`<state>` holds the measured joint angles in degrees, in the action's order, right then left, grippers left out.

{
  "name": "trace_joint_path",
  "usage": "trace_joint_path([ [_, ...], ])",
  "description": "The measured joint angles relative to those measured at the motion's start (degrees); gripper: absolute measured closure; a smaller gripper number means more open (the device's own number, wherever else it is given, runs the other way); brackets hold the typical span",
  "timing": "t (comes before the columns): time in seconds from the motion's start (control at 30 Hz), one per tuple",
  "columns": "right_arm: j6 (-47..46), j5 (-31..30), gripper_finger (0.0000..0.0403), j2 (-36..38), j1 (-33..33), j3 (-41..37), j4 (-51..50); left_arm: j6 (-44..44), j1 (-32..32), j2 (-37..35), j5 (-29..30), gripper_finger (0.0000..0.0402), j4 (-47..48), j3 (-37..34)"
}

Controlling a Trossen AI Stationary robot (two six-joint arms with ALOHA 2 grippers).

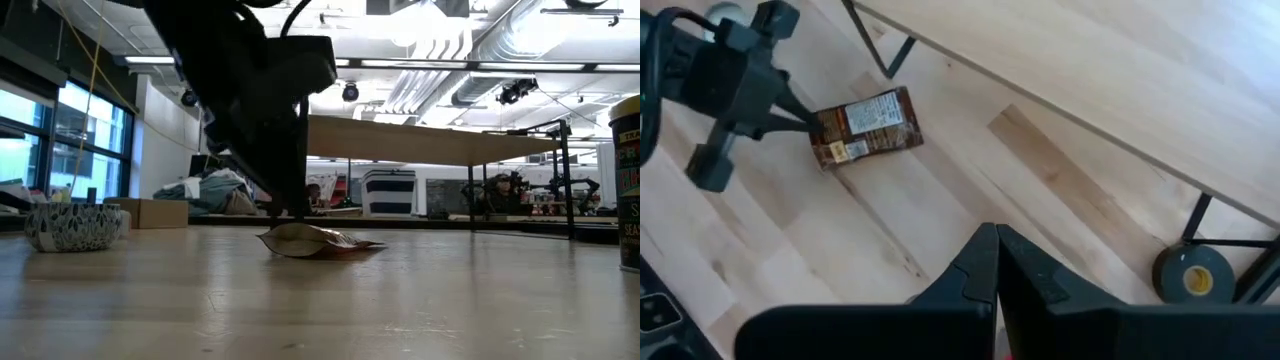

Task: Shelf spices
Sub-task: Adjust the orange spice pack

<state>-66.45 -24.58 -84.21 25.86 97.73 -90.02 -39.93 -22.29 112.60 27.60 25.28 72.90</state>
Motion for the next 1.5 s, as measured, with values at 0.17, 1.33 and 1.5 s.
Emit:
trace_joint_path([
  [0.17,-1.76,0.02,0.0403,0.01,1.56,0.00,0.00,-0.01,0.69,0.44,3.51,0.0401,-2.23,0.07],
  [1.33,-12.01,-5.22,0.0403,0.38,10.20,-0.04,0.00,18.88,5.47,6.62,-1.73,0.0401,5.83,15.78],
  [1.5,-13.07,-5.62,0.0403,0.38,10.31,-0.04,0.01,18.59,5.59,8.63,-1.64,0.0401,2.49,12.54],
])
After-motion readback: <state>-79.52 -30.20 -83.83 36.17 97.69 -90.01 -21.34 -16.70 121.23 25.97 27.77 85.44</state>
